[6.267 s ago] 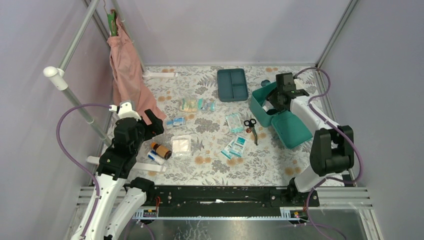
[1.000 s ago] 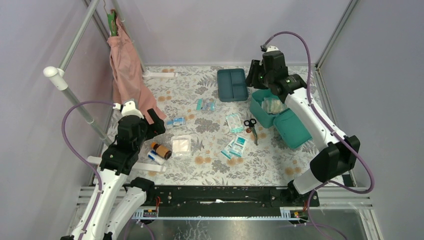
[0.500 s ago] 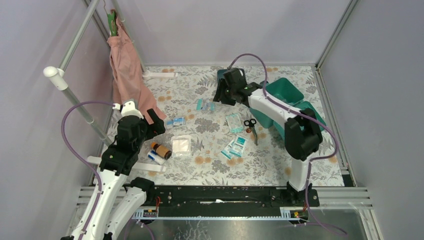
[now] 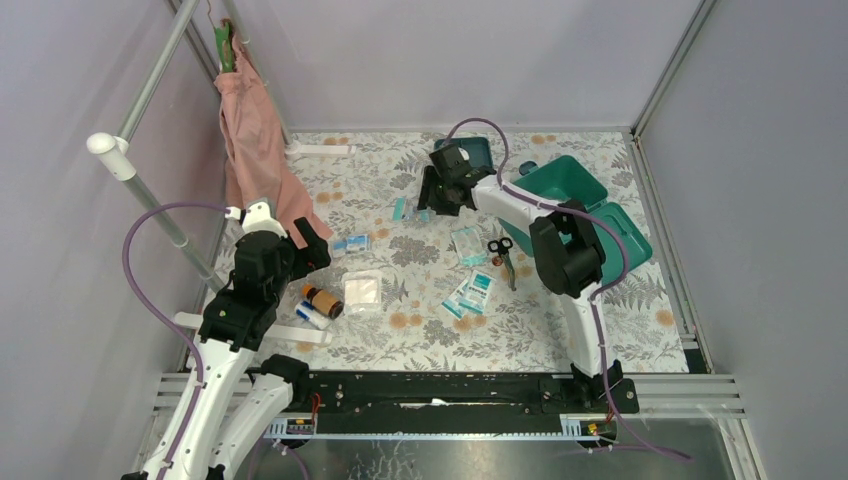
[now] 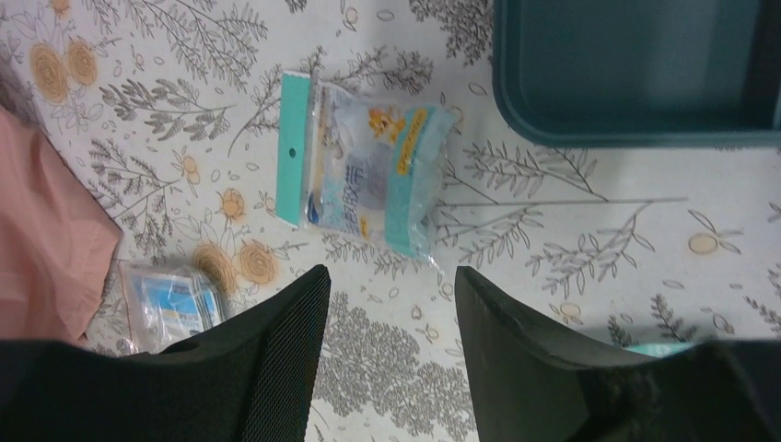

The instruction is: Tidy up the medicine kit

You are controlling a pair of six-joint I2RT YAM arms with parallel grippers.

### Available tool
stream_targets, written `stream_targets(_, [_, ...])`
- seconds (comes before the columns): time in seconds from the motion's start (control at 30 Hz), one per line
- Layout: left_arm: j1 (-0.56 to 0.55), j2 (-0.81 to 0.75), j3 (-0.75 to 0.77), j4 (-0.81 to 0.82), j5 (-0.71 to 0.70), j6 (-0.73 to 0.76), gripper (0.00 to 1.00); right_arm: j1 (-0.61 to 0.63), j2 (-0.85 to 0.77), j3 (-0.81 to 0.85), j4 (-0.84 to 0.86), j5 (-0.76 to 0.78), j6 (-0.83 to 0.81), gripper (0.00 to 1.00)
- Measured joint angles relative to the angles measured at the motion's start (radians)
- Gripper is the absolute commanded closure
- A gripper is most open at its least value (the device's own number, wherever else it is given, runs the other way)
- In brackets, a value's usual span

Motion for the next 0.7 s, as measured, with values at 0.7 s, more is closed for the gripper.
stream_targets(0.7, [0.0, 0.005, 0.0, 0.0, 0.0, 0.0, 0.01, -0.028, 0.156, 0.135, -0.031, -0.003, -0.01, 0.59])
